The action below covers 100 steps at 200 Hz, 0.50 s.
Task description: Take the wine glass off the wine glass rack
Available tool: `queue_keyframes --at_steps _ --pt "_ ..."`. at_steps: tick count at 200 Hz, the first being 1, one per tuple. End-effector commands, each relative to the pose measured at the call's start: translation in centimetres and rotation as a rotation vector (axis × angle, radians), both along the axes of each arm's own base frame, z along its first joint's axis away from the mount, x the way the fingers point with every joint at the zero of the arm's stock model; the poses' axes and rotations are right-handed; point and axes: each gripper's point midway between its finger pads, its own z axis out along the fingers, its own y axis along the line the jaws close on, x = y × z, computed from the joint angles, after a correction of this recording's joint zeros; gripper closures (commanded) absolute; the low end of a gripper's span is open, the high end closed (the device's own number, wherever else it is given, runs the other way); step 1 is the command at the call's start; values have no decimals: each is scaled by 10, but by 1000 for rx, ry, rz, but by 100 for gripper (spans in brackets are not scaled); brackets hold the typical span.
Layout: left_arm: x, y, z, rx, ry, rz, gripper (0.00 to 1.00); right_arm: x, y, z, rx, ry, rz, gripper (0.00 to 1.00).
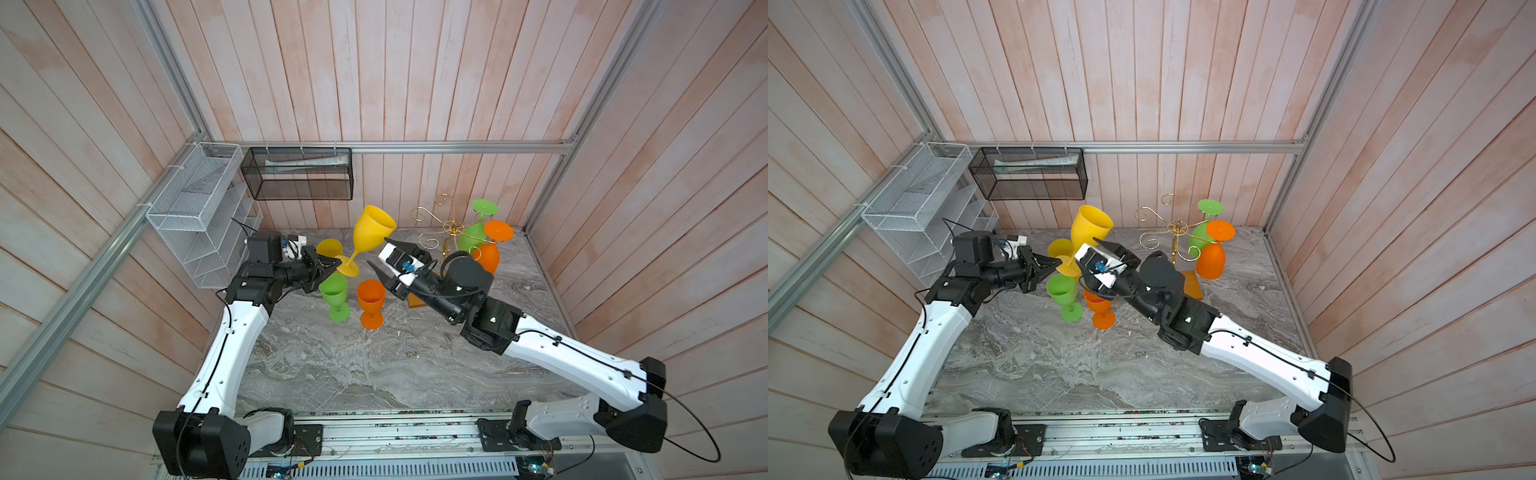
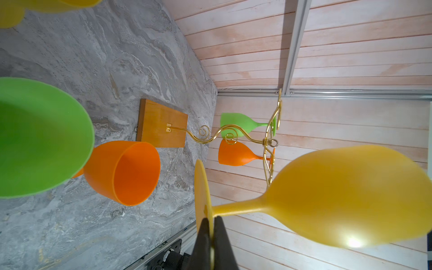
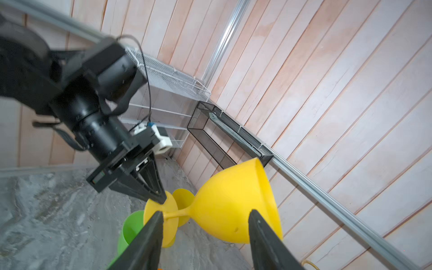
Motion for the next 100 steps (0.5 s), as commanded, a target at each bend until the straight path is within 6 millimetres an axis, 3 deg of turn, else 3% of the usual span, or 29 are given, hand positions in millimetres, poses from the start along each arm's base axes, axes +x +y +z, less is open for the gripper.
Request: queue_keyframes --at_steps 1,32,100 --pt "4 1 19 46 -193 -65 100 -5 -5 -22 -11 266 92 42" --pt "8 1 27 101 -320 -91 100 15 -11 -20 -6 408 97 45" --pt "6 1 38 118 -407 -109 100 20 17 -23 -58 479 185 50"
